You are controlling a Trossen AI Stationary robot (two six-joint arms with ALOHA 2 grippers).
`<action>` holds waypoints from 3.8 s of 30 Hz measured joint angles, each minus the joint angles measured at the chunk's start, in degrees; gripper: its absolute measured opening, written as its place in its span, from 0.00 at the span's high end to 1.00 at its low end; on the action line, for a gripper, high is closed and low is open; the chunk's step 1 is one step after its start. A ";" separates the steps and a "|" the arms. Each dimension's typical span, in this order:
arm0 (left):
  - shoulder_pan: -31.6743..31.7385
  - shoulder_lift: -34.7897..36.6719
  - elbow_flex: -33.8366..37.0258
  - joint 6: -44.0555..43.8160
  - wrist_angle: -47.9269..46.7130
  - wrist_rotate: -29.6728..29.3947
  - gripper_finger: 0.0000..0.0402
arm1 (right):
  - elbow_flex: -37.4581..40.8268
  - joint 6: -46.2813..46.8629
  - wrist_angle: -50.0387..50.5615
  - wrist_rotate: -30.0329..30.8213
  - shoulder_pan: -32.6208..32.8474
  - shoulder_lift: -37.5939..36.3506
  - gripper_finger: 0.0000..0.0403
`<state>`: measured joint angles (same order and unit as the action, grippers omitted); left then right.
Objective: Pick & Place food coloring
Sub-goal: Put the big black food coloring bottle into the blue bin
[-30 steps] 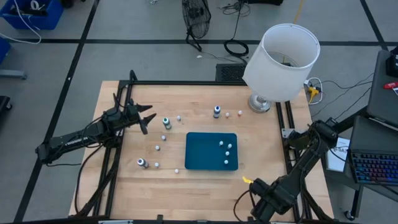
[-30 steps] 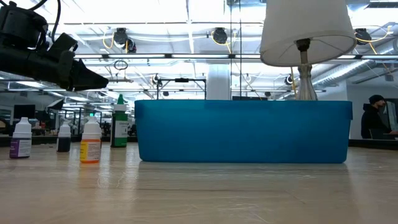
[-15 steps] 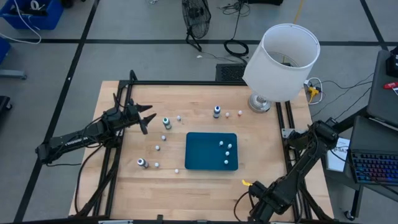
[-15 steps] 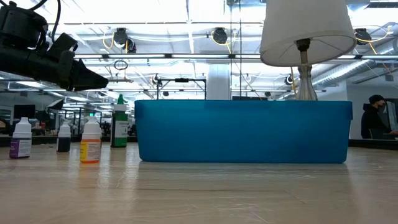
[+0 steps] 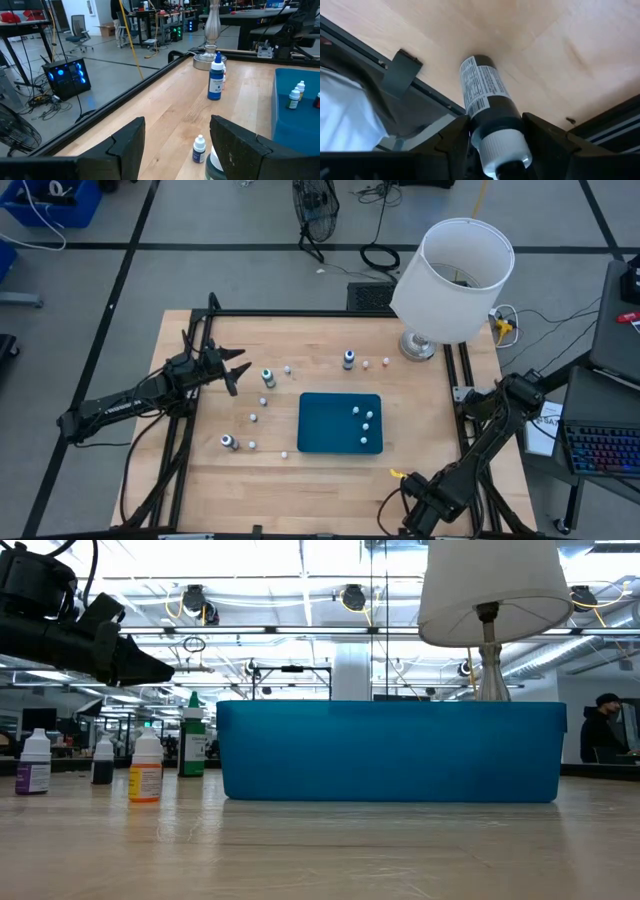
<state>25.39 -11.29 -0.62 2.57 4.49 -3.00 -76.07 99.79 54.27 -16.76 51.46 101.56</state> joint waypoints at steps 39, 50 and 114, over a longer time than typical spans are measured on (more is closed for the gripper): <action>0.00 0.00 0.00 0.00 0.02 -0.01 0.44 | -0.06 -83.63 -21.49 40.44 -15.86 -15.32 0.68; -0.02 0.00 0.00 0.00 0.02 0.02 0.44 | -23.56 -100.79 2.81 36.11 -34.46 -9.09 0.68; -0.01 0.00 0.00 0.00 0.02 -0.01 0.44 | -22.81 -89.92 28.90 30.01 -44.38 2.12 0.68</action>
<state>25.38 -11.29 -0.62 2.57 4.51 -3.01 -98.88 9.87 83.17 13.25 7.09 103.68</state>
